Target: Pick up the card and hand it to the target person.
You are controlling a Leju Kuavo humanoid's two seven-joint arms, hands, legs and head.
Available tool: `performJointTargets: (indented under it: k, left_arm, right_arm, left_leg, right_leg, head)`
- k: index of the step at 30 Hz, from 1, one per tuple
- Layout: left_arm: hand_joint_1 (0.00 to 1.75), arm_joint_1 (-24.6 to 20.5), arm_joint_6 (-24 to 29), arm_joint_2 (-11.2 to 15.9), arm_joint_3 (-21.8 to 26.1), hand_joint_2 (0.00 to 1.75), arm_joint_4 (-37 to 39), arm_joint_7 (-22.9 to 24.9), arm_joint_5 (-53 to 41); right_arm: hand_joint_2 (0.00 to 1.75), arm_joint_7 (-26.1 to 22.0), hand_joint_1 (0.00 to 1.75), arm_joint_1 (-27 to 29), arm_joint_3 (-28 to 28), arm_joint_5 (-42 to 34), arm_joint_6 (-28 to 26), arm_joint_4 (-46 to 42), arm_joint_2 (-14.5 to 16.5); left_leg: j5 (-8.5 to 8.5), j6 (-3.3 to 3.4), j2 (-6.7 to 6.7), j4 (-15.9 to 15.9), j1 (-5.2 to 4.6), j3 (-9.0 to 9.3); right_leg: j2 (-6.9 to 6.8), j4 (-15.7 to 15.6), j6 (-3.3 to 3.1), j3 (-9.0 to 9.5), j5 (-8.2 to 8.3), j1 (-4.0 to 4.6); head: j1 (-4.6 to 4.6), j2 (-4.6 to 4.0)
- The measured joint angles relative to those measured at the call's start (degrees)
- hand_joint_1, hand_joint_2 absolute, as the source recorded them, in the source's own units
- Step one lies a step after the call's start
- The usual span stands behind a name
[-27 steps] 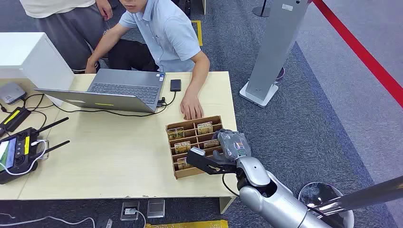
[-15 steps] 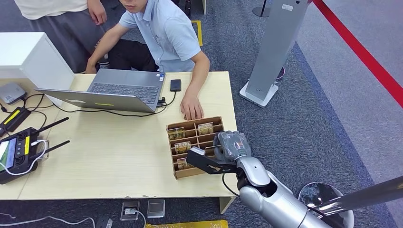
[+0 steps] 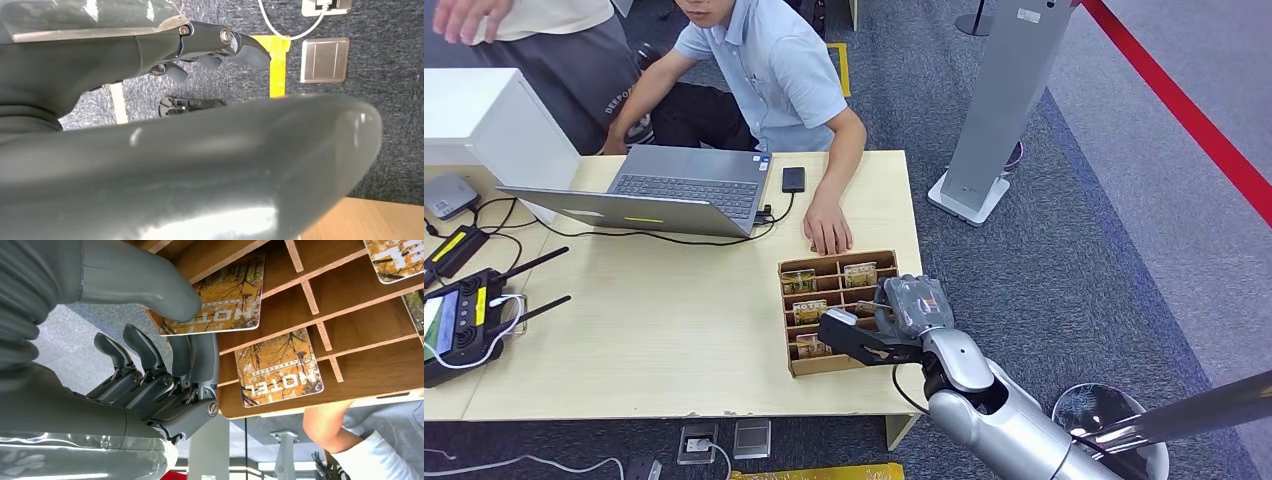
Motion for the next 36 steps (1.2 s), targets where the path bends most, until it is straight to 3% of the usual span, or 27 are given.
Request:
performJointTargets:
  k: [6, 14, 20, 24, 27, 31, 36]
  left_arm:
    - [0.0, 0.0, 0.13, 0.0, 0.0, 0.0, 0.0, 0.5, 0.08]
    - [0.0, 0.04, 0.52, 0.02, 0.0, 0.0, 0.0, 1.29, 0.75]
    - [0.0, 0.05, 0.6, 0.02, 0.0, 0.0, 0.0, 1.46, 1.6]
    - [0.0, 0.05, 0.56, 0.02, 0.0, 0.0, 0.0, 1.4, 1.81]
    - [0.0, 0.04, 0.33, 0.01, 0.0, 0.0, 0.0, 1.11, 1.8]
    - [0.0, 0.01, -0.28, -0.13, 0.0, 0.0, 0.0, 0.37, 1.52]
    - [0.0, -0.01, -0.68, -0.4, 0.0, 0.0, 0.0, -0.3, 1.17]
  right_arm:
    - [1.75, -0.36, 1.59, -0.05, -0.39, -5.09, 2.01, -0.3, 0.0]
    - [1.75, 4.95, 1.59, -0.4, -1.73, -12.91, 6.73, -5.73, -1.98]
    - [1.75, 7.45, 1.59, -0.39, -3.02, -12.04, 7.13, -13.15, -4.21]
    - [1.75, 7.91, 1.59, -0.3, -3.85, -7.21, 5.91, -17.89, -4.96]
    - [1.75, 6.31, 1.59, -0.26, -4.51, -2.34, 3.25, -20.46, -4.96]
    - [1.75, 0.23, 1.59, -0.29, -5.05, 3.55, -2.99, -20.95, -4.3]
    - [1.75, -6.44, 1.59, -0.51, -5.7, 5.44, -8.07, -18.54, -2.78]
  left_leg:
    - [0.0, 0.0, 0.0, 0.0, 0.0, 0.02]
    - [0.0, 0.0, 0.0, 0.0, 0.0, 0.04]
    - [0.0, 0.0, 0.01, 0.01, 0.0, 0.03]
    - [0.0, 0.0, 0.01, 0.01, 0.0, 0.03]
    - [0.01, 0.0, 0.01, 0.01, 0.0, 0.03]
    - [0.01, 0.0, 0.01, 0.01, 0.0, 0.02]
    - [0.01, 0.0, 0.0, 0.01, 0.0, 0.0]
  right_leg:
    - [0.0, 0.0, 0.0, 0.0, 0.0, 0.0]
    - [0.0, 0.0, 0.0, 0.01, 0.0, 0.0]
    - [0.01, 0.0, 0.0, 0.0, 0.0, 0.0]
    - [0.01, 0.0, 0.0, 0.0, 0.0, 0.0]
    - [0.01, 0.0, 0.0, 0.01, 0.01, 0.0]
    - [0.01, 0.0, 0.0, 0.03, 0.01, 0.0]
    - [0.0, 0.01, 0.0, 0.02, 0.01, 0.0]
  head:
    - [0.01, 0.0]
    - [0.03, 0.0]
    - [0.01, 0.0]
    - [-0.02, 0.0]
    - [-0.02, 0.0]
    - [0.0, 0.0]
    - [0.01, 0.0]
